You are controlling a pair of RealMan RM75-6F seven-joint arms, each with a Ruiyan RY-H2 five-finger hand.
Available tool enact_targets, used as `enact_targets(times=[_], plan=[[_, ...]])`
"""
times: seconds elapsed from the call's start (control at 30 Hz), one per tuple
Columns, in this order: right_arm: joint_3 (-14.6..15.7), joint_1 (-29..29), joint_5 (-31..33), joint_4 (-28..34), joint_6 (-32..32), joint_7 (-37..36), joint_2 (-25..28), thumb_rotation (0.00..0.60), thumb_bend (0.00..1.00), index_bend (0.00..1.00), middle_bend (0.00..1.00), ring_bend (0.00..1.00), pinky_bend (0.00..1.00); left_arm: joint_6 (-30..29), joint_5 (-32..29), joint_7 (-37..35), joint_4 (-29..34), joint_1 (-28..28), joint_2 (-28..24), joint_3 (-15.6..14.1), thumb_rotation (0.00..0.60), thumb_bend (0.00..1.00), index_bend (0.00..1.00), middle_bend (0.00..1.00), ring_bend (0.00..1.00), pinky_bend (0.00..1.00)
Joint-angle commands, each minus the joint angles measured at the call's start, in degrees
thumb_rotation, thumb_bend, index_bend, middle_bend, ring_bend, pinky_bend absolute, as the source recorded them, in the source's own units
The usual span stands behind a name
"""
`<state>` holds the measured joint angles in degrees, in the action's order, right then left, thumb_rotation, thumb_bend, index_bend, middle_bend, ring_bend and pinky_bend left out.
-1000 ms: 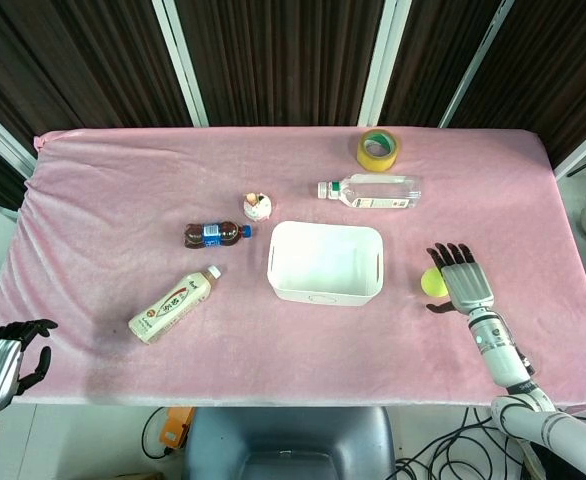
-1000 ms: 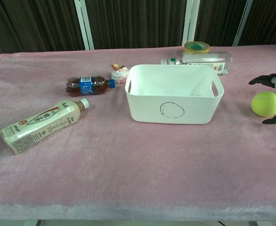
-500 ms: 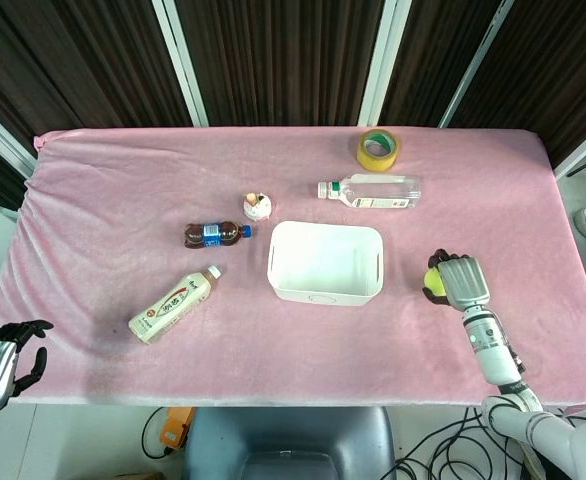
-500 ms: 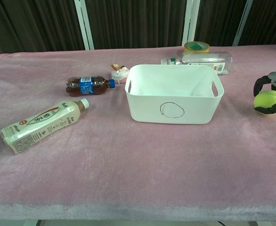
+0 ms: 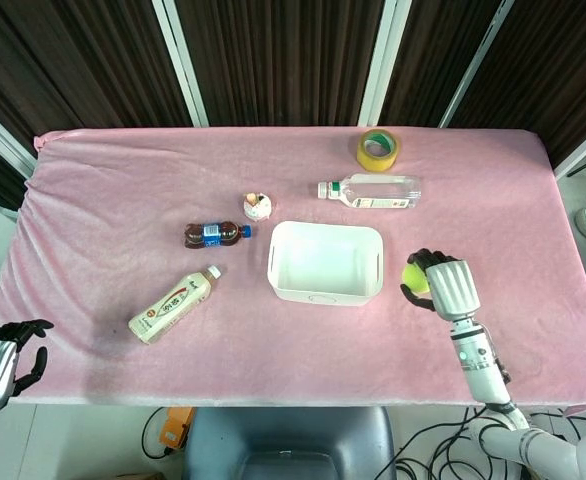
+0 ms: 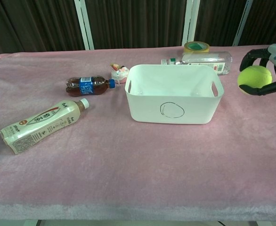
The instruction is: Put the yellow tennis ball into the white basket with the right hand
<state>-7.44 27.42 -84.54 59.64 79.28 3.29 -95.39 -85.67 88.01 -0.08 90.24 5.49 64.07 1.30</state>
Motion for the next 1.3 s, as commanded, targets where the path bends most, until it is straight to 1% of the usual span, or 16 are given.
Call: enact_targets(times=[0.03, 0.13, 0.27, 0.3, 0.37, 0.43, 0.53, 0.6, 0.63, 0.7, 0.9, 1.0, 1.07, 1.13, 1.2, 1.3], plan=[[-0.8, 0.6, -5.3, 10.3, 5.0, 4.8, 1.7, 0.600, 0.80, 0.86, 0.53, 0.67, 0.79, 0.0, 0.0, -0.2, -0.1, 0.0, 0.0, 0.0, 0.600, 0.53, 0.37, 0.45, 0.39, 0.44], [-2.5, 2.7, -5.0, 12.6, 3.3, 6.7, 0.9, 0.600, 0.80, 0.86, 0.53, 0.67, 0.79, -0.1, 0.1, -0.5, -0.2, 0.0, -0.1, 0.0, 0.600, 0.53, 0.37, 0.45, 0.39, 0.44], [-4.9, 5.2, -3.5, 9.8, 1.3, 9.3, -2.4, 0.600, 0.80, 0.84, 0.53, 0.66, 0.78, -0.4, 0.0, -1.0, -0.3, -0.2, -0.2, 0.1, 0.600, 0.53, 0.37, 0.45, 0.39, 0.44], [-5.4, 5.7, -2.7, 9.0, 0.4, 9.9, -3.2, 0.600, 0.80, 0.81, 0.53, 0.64, 0.76, -0.5, 0.0, -1.1, -0.3, -0.2, -0.2, 0.1, 0.600, 0.53, 0.37, 0.45, 0.39, 0.44], [-6.1, 7.0, -0.8, 7.8, -2.7, 9.7, -4.2, 0.600, 0.76, 0.71, 0.50, 0.56, 0.70, -0.6, 0.2, -1.2, -0.4, -0.3, -0.2, 0.1, 0.600, 0.53, 0.37, 0.45, 0.39, 0.44], [-6.2, 7.7, 1.3, 8.7, -6.5, 7.8, -3.8, 0.600, 0.59, 0.52, 0.39, 0.37, 0.54, -0.5, 0.2, -1.2, -0.4, -0.2, -0.3, 0.1, 0.600, 0.53, 0.37, 0.45, 0.39, 0.44], [-5.7, 7.7, 2.3, 9.7, -8.6, 7.3, -2.7, 0.600, 0.35, 0.27, 0.19, 0.11, 0.30, -0.6, 0.1, -1.4, -0.4, -0.3, -0.3, 0.1, 0.600, 0.53, 0.37, 0.45, 0.39, 0.44], [-5.3, 7.5, 2.2, 10.1, -8.5, 7.9, -2.2, 0.600, 0.24, 0.15, 0.07, 0.02, 0.21, -0.6, 0.0, -1.4, -0.4, -0.3, -0.3, 0.2, 0.600, 0.53, 0.37, 0.45, 0.39, 0.44], [-5.0, 7.3, 2.0, 10.2, -8.3, 7.9, -1.9, 0.600, 0.21, 0.08, 0.03, 0.00, 0.20, -0.6, 0.0, -1.4, -0.4, -0.3, -0.3, 0.2, 0.600, 0.53, 0.37, 0.45, 0.39, 0.44], [-4.5, 6.6, 1.7, 11.5, -7.5, 7.8, -0.8, 0.600, 0.18, 0.02, 0.00, 0.00, 0.19, -0.6, 0.1, -1.3, -0.4, -0.3, -0.3, 0.2, 0.600, 0.53, 0.37, 0.45, 0.39, 0.44], [-3.7, 4.4, 0.6, 15.9, -4.3, 8.7, 2.6, 0.600, 0.18, 0.00, 0.00, 0.00, 0.19, -0.6, 0.2, -1.2, -0.3, -0.2, -0.2, 0.2, 0.600, 0.53, 0.37, 0.45, 0.39, 0.44], [1.1, -5.3, 2.5, 30.9, 3.3, 19.8, 12.7, 0.600, 0.18, 0.01, 0.00, 0.00, 0.20, 0.0, 0.1, -1.0, -0.4, 0.0, -0.1, 0.2, 0.600, 0.53, 0.37, 0.45, 0.39, 0.44], [2.8, -9.2, 4.8, 36.6, 6.4, 24.7, 16.8, 0.600, 0.18, 0.04, 0.01, 0.00, 0.20, 0.0, 0.1, -0.6, -0.4, 0.1, 0.0, 0.2, 0.600, 0.53, 0.37, 0.45, 0.39, 0.44], [4.0, -12.9, 6.9, 40.1, 9.4, 27.0, 20.0, 0.600, 0.18, 0.06, 0.02, 0.00, 0.20, 0.0, 0.2, 0.4, -0.4, 0.2, 0.3, 0.2, 0.600, 0.53, 0.37, 0.45, 0.39, 0.44], [5.1, -15.2, 6.8, 40.1, 11.2, 25.3, 21.7, 0.600, 0.18, 0.05, 0.03, 0.00, 0.20, 0.1, 0.4, 0.4, -0.3, 0.3, 0.4, 0.2, 0.600, 0.53, 0.37, 0.45, 0.39, 0.44], [7.0, -18.1, 5.2, 36.7, 12.7, 20.1, 23.2, 0.600, 0.18, 0.04, 0.03, 0.00, 0.20, 0.2, 0.5, 0.6, -0.3, 0.5, 0.5, 0.2, 0.600, 0.53, 0.37, 0.45, 0.39, 0.44]])
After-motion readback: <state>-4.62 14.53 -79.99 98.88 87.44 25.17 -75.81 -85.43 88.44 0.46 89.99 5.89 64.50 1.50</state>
